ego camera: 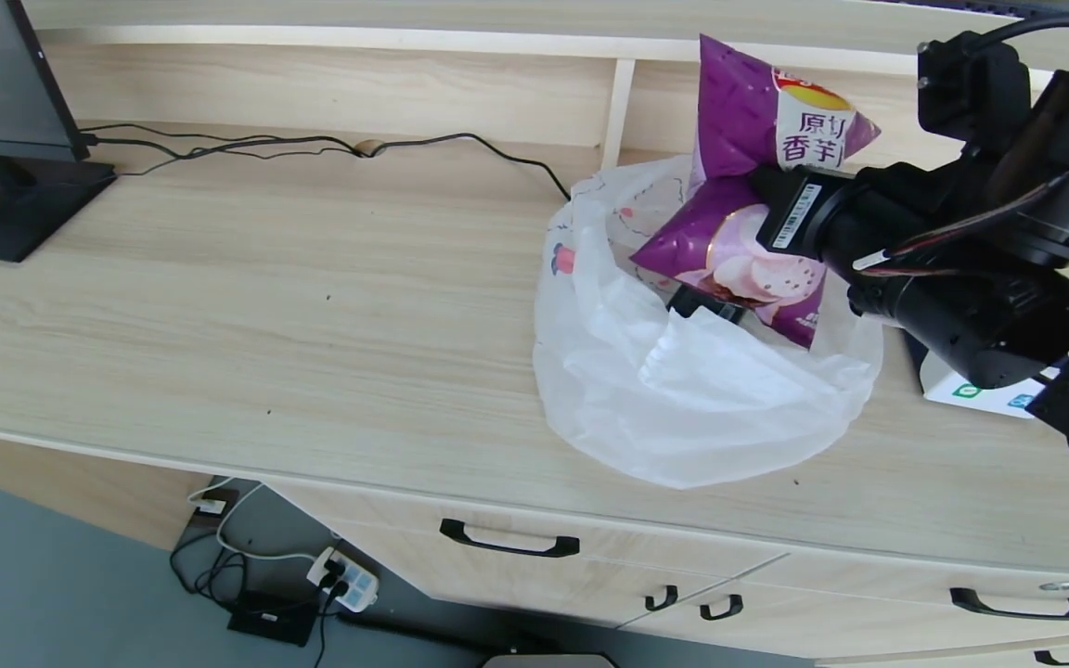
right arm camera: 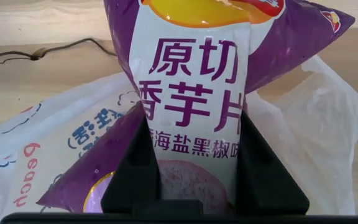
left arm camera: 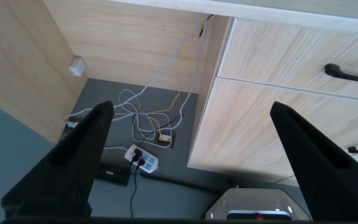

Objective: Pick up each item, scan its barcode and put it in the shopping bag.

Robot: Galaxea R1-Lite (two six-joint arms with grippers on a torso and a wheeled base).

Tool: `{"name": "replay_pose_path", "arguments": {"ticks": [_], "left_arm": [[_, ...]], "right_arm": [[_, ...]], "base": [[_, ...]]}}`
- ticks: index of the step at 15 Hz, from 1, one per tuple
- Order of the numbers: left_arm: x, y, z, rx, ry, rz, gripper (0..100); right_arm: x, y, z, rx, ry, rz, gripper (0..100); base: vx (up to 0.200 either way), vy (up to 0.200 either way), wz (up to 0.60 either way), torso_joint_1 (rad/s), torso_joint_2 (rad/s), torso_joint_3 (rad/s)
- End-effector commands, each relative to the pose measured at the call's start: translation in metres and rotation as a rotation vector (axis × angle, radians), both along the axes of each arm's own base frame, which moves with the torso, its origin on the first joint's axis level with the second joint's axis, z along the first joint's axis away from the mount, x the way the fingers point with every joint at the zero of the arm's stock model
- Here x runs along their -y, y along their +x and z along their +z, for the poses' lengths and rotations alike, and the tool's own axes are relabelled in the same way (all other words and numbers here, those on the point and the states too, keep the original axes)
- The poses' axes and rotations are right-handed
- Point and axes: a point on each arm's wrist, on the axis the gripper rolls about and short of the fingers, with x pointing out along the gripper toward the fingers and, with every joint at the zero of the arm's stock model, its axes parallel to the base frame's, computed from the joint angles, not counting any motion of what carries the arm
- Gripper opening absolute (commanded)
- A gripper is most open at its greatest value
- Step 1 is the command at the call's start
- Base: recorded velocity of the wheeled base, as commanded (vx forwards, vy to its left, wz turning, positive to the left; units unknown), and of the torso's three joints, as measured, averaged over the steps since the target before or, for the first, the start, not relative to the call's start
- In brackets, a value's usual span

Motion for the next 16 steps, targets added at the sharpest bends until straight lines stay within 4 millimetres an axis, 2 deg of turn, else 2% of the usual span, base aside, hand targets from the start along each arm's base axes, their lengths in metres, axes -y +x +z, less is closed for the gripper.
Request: {"name": "replay_pose_path", "arguments": {"ticks": [1, 3, 6, 9, 13, 16], "left_arm": [[0.0, 0.0, 0.0, -0.001, -0.001, 0.0, 100], [0.0, 0.0, 0.0, -0.001, -0.001, 0.0, 100], [0.0, 0.0, 0.0, -0.001, -0.001, 0.0, 100], [0.0, 0.0, 0.0, -0.001, -0.001, 0.0, 100], [0.0, 0.0, 0.0, -0.001, -0.001, 0.0, 100], [0.0, 0.0, 0.0, 0.0, 0.003, 0.0, 100]], "right_arm": [[-0.007, -0.005, -0.001, -0.007, 0.02, 0.011, 0], [-0.014, -0.012, -0.008, -0.04, 0.076, -0.016, 0], [-0.025, -0.023, -0.009, -0.051, 0.107, 0.01, 0], [-0.024, -0.026, -0.015, -0.069, 0.108, 0.007, 0], [-0.023, -0.038, -0.017, -0.085, 0.159, -0.041, 0], [-0.02, -0.051, -0.029, -0.106, 0.166, -0.043, 0]], "base": [[0.0, 0.0, 0.0, 0.0, 0.0, 0.0], [0.0, 0.0, 0.0, 0.0, 0.0, 0.0], [0.0, 0.0, 0.0, 0.0, 0.0, 0.0], [0.0, 0.0, 0.0, 0.0, 0.0, 0.0], [0.0, 0.0, 0.0, 0.0, 0.0, 0.0], [0.0, 0.0, 0.0, 0.0, 0.0, 0.0]]}}
